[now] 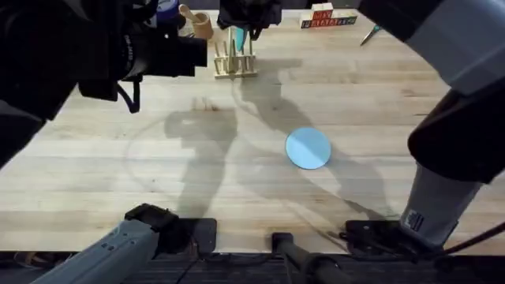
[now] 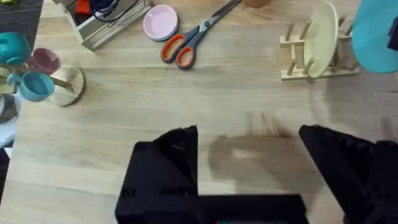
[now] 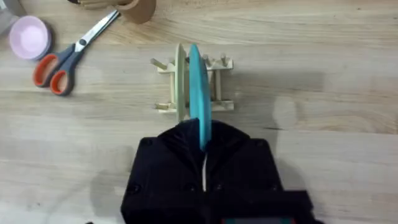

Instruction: Pick up the plates from the table one by one and place each into a slot on the dish rack.

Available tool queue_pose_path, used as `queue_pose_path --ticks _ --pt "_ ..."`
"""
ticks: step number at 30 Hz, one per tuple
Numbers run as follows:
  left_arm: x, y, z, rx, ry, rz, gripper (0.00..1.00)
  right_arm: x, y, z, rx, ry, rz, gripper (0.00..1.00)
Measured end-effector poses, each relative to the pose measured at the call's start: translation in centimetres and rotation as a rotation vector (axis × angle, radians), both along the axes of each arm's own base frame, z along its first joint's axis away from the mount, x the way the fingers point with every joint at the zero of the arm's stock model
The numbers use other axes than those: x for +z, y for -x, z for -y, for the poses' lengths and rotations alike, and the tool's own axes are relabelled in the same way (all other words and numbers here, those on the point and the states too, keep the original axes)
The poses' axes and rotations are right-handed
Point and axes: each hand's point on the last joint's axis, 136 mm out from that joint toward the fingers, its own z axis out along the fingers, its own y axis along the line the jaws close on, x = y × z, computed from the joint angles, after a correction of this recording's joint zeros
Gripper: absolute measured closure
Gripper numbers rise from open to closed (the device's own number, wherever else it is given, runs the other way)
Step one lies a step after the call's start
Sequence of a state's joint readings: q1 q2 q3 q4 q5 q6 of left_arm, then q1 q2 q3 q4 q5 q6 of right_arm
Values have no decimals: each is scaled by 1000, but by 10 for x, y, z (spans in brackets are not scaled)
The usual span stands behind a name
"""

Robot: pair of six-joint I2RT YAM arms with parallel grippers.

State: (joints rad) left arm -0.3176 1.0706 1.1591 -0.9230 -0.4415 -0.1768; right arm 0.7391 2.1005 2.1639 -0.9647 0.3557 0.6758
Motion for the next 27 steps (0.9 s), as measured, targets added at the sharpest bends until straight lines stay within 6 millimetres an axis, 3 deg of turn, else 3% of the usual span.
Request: queue_pose_path --ticks 15,22,27 --pt "-4 5 -1 0 -8 -27 8 -1 -10 -5 -15 -12 31 971" --pt "-5 5 -2 0 -9 -29 7 -23 -16 -10 -16 9 13 971" --pt "-5 5 -2 0 -9 -29 7 -27 -17 -11 -16 12 11 971"
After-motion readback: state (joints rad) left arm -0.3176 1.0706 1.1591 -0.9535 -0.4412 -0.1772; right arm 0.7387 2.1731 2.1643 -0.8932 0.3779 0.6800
